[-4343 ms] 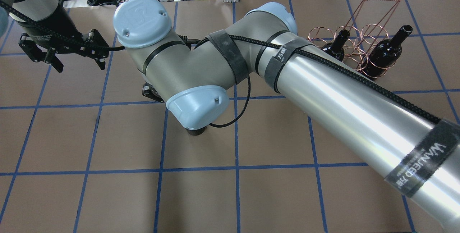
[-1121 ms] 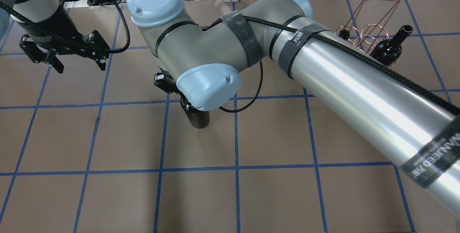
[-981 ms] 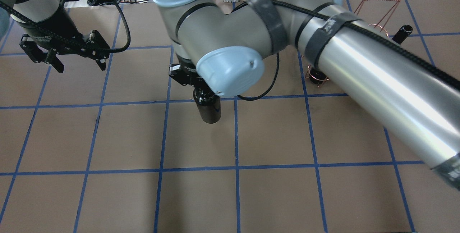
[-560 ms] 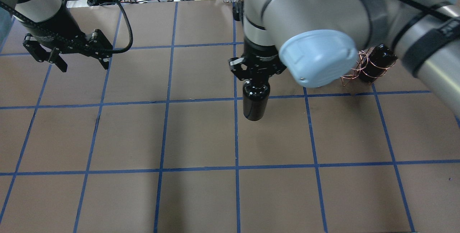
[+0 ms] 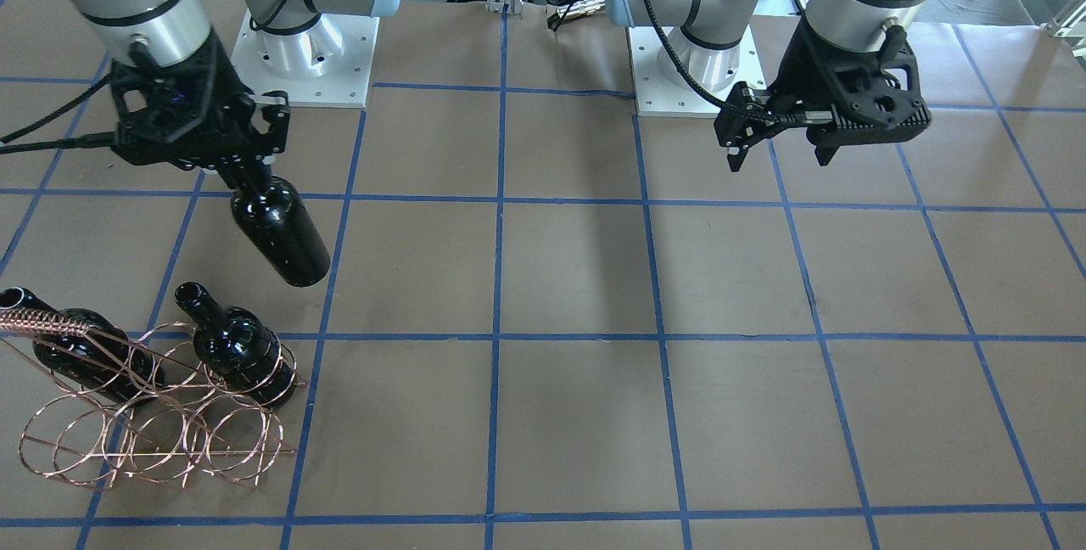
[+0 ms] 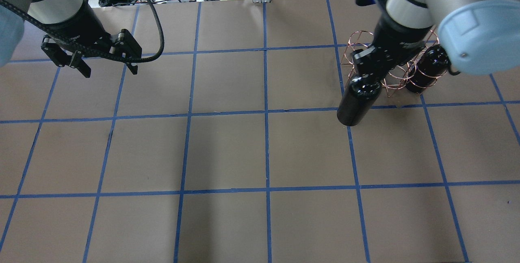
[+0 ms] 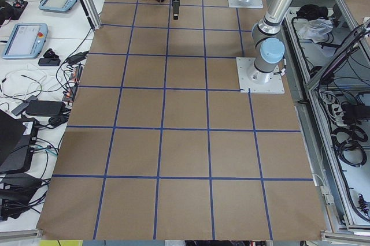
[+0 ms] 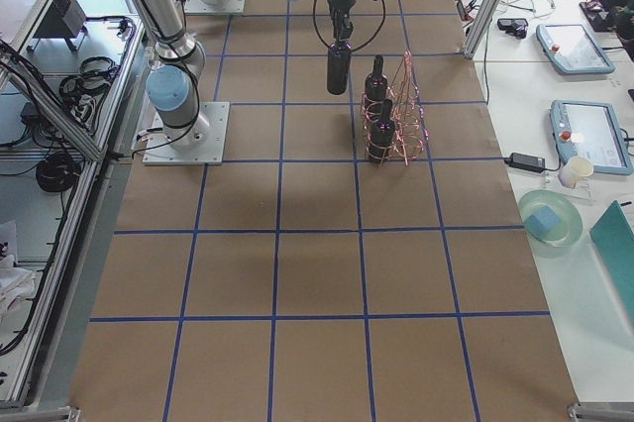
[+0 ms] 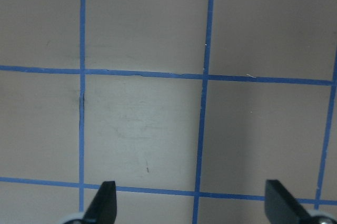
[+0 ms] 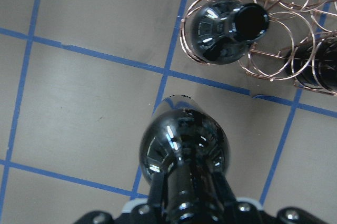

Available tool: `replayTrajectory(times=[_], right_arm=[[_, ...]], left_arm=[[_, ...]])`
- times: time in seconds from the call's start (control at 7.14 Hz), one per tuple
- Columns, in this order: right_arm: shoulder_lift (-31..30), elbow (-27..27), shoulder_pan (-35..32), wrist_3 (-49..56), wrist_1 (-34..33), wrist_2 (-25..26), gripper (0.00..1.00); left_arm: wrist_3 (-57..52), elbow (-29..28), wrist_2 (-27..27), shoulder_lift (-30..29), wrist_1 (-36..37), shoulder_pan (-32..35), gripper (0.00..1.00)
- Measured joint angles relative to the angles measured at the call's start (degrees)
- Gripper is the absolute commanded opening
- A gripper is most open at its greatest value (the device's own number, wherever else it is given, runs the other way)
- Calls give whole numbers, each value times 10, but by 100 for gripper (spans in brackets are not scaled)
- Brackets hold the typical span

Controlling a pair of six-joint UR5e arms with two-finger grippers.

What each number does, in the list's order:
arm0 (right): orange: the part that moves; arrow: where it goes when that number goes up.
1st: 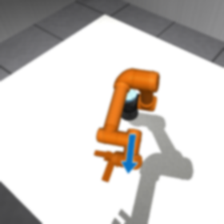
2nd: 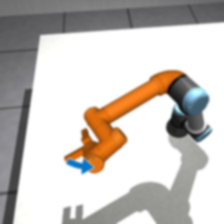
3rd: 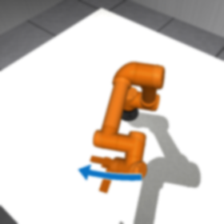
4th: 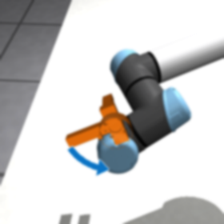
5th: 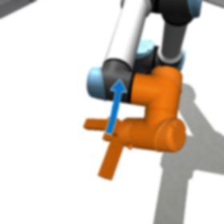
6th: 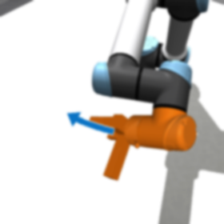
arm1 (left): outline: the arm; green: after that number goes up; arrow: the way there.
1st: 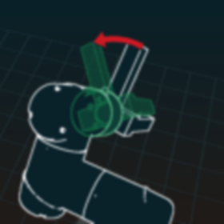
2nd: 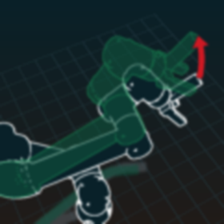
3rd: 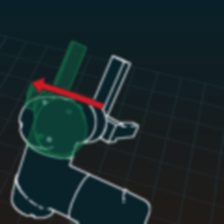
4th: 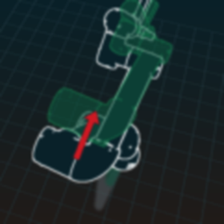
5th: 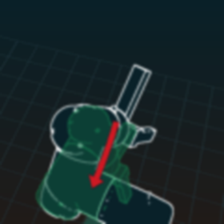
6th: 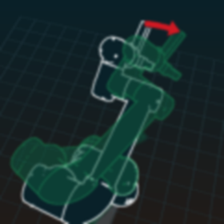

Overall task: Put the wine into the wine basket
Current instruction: 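Tilt the bottle and insert it into the empty rack slot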

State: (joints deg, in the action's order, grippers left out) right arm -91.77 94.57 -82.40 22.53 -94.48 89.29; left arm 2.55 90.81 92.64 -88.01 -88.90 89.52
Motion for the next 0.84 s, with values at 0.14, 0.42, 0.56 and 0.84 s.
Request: replayTrajectory(times=[0.14,0.42,0.56,0.84], right_arm=[[3,-13,23,27,1,2,19],[34,-58,43,69,3,4,20],[56,-88,45,79,9,3,20],[95,-132,46,88,13,-2,20]], left_arm=[[7,-1,-16,2,1,12,100],[10,-2,-30,6,1,19,100],[11,-1,-31,7,-1,20,100],[11,2,-32,5,-3,21,100]])
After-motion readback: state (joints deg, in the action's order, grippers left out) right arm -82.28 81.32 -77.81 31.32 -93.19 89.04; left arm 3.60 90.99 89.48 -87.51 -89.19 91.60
